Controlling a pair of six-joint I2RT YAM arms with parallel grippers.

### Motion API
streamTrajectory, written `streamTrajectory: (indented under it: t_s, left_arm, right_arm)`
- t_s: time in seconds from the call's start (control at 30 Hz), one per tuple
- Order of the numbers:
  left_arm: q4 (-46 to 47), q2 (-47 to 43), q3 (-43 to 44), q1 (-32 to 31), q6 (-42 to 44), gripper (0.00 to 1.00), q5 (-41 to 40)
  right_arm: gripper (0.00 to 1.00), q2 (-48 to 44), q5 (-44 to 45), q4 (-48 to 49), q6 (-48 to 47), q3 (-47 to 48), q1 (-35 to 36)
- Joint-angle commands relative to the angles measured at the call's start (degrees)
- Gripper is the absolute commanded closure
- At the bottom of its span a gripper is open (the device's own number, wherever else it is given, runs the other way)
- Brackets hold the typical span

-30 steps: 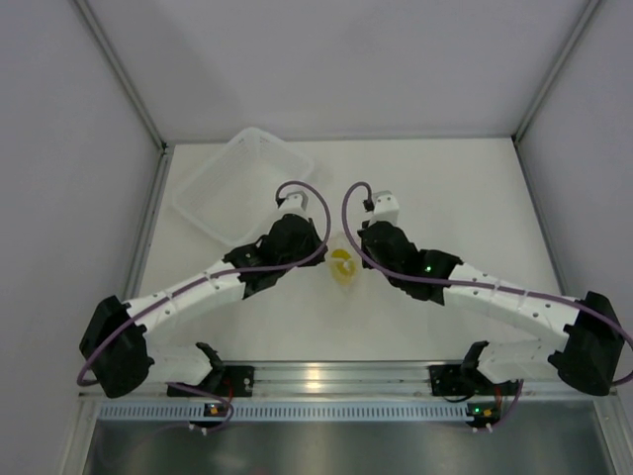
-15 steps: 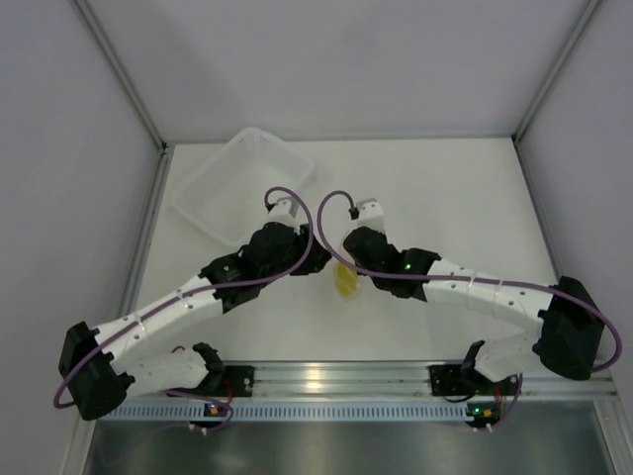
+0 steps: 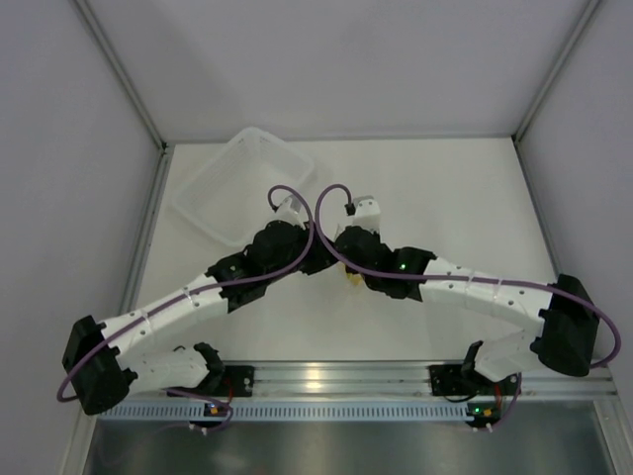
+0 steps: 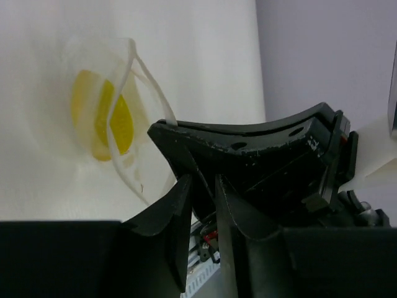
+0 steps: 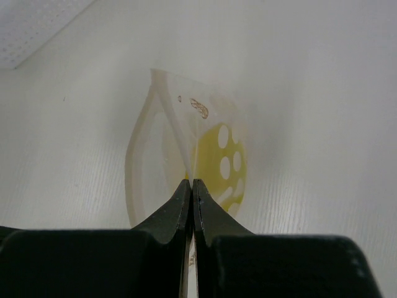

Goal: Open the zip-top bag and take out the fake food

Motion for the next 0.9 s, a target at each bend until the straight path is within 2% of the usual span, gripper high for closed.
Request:
streamTrajectory:
  t_s: [0.0,0.17,0.27,0.43,0.73,0.87]
  left_arm:
    - [11.0,0.3,-1.6,-0.2,-8.1,0.73,0.5]
    - [13.8,0.9,-2.4,-0.3,-11.5,0.88,-2.2]
    - [13.8,2.5,-2.4,-0.3,-11.7,1.0,-3.6]
    - [13.8,4.0,-6.7,-0.4,-15.5,1.0,-9.7]
    - [12.5,11.1,-7.0,-0.5,-12.5,1.0,-14.5]
    - [9.7,13.9,-4.3,-0.6,-10.3,1.0,-15.1]
  right_arm:
    - [1.0,-1.5,2.0,1.6,2.5,1.7,1.8]
    - [1.0,-2.5,3.1,2.6,3.7,0.3,2.1]
    - [1.0,-4.0,2.1,5.4,4.5,-1.6,2.3]
    - [1.0,-3.6,2.6,4.8,5.4,-1.6,2.2]
    - [1.0,-2.5,1.3,5.4,4.9,-1.3,2.3]
    - [1.0,-0.3,0.6,2.8,3.6,0.5,2.2]
